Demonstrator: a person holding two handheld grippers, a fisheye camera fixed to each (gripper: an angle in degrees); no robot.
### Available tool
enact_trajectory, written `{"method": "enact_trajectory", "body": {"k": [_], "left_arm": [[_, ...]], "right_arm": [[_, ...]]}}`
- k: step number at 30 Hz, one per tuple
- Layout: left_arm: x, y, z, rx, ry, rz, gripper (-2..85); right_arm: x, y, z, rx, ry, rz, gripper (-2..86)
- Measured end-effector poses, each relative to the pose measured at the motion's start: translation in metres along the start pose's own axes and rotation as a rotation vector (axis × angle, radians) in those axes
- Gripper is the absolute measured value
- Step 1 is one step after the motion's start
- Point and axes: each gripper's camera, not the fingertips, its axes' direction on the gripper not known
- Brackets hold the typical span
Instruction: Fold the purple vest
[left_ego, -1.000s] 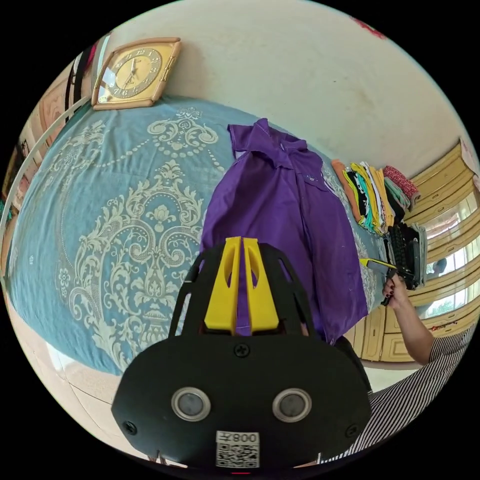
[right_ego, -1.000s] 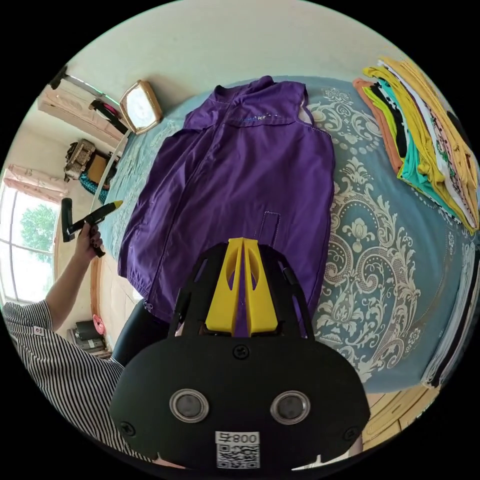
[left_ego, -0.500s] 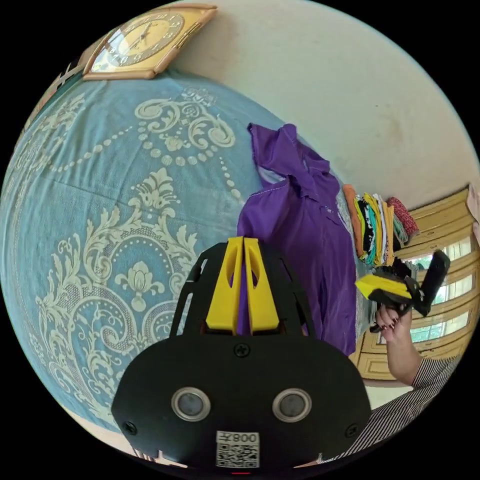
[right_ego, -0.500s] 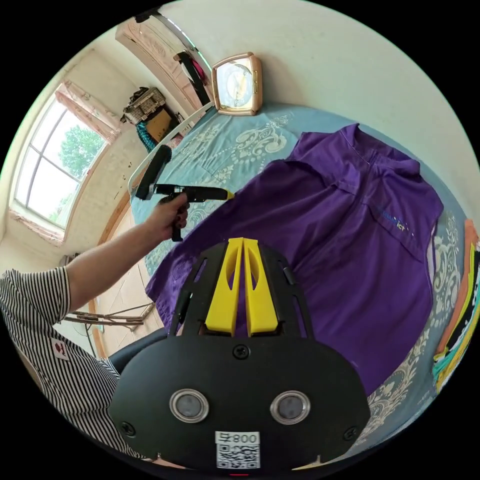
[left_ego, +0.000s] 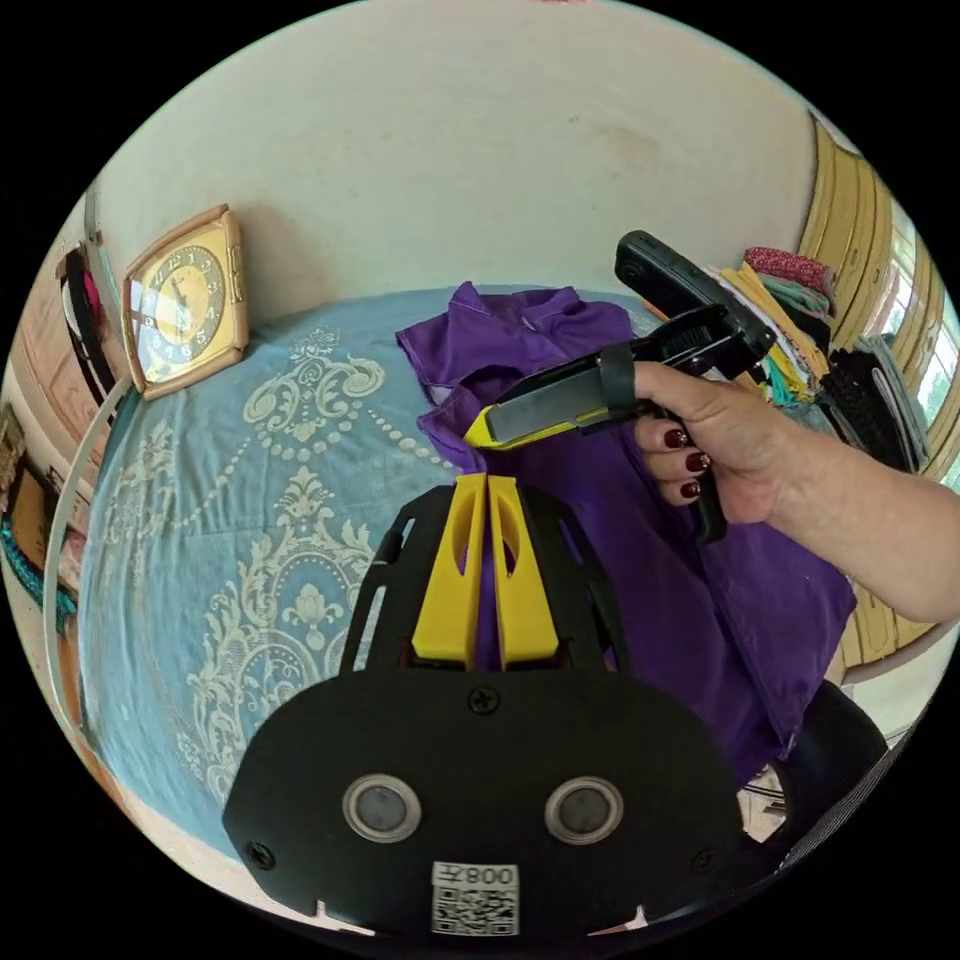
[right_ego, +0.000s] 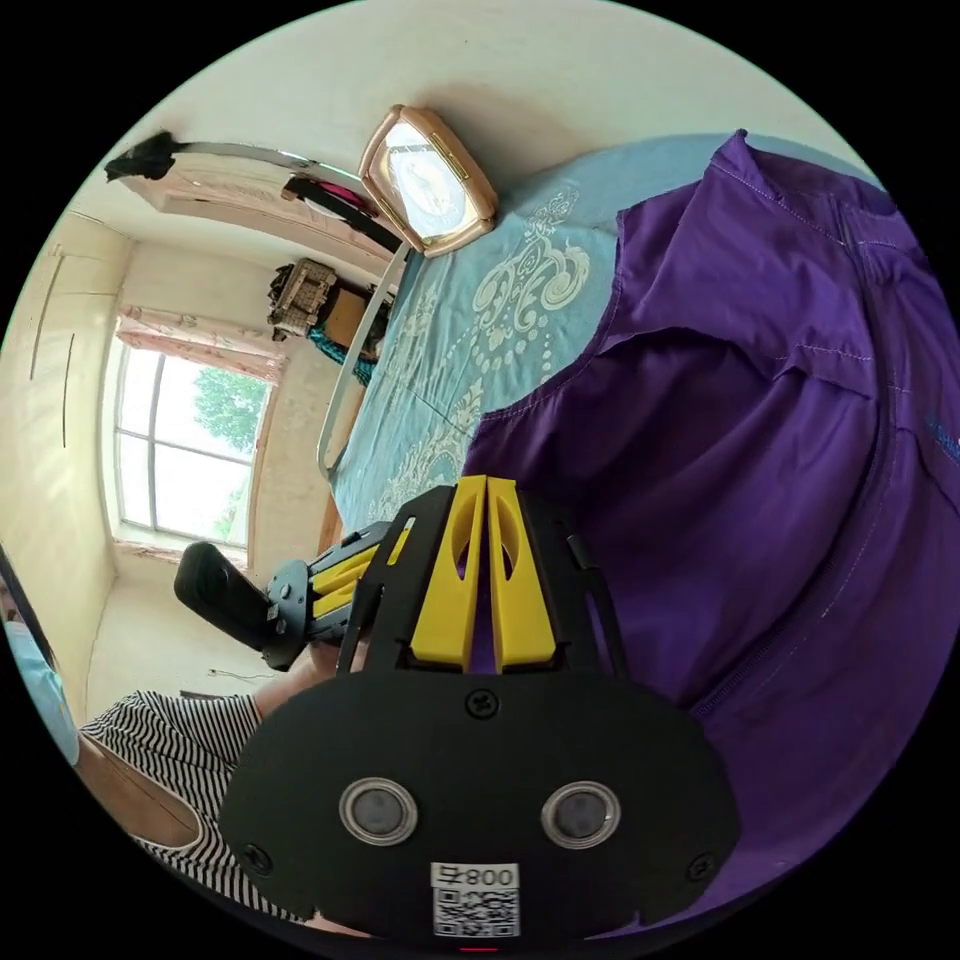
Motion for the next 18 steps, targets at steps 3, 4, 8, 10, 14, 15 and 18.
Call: {"method": "enact_trajectory", "body": {"k": [3, 4, 8, 10, 14, 15, 18], "left_arm": [[-0.020, 0.006, 0.009, -0.065, -0.086, -0.015, 0.4], [-0.031, 0.011, 0.017, -0.107, -0.097, -0.065, 0.4], [-0.043, 0.030, 0.017, -0.084, -0.051, -0.129, 0.4], [-0.040, 0.039, 0.018, -0.060, -0.038, -0.116, 0.4], [-0.039, 0.048, 0.046, -0.142, 0.034, -0.096, 0.3], [-0.040, 0.053, 0.058, -0.187, 0.031, -0.094, 0.3], [-0.045, 0.069, 0.072, -0.209, 0.038, -0.102, 0.3]], "right_arm": [[0.001, -0.013, 0.016, -0.026, -0.016, 0.001, 0.1], [0.001, -0.015, 0.020, -0.034, -0.023, 0.005, 0.1], [0.000, -0.019, 0.039, -0.129, 0.006, -0.006, 0.1], [-0.003, -0.010, 0.027, -0.088, 0.008, -0.019, 0.1], [-0.012, 0.006, 0.001, 0.030, 0.146, -0.061, 0.0], [-0.013, 0.003, 0.006, 0.014, 0.186, -0.057, 0.0], [-0.013, -0.010, 0.038, -0.096, 0.329, -0.056, 0.0]]}}
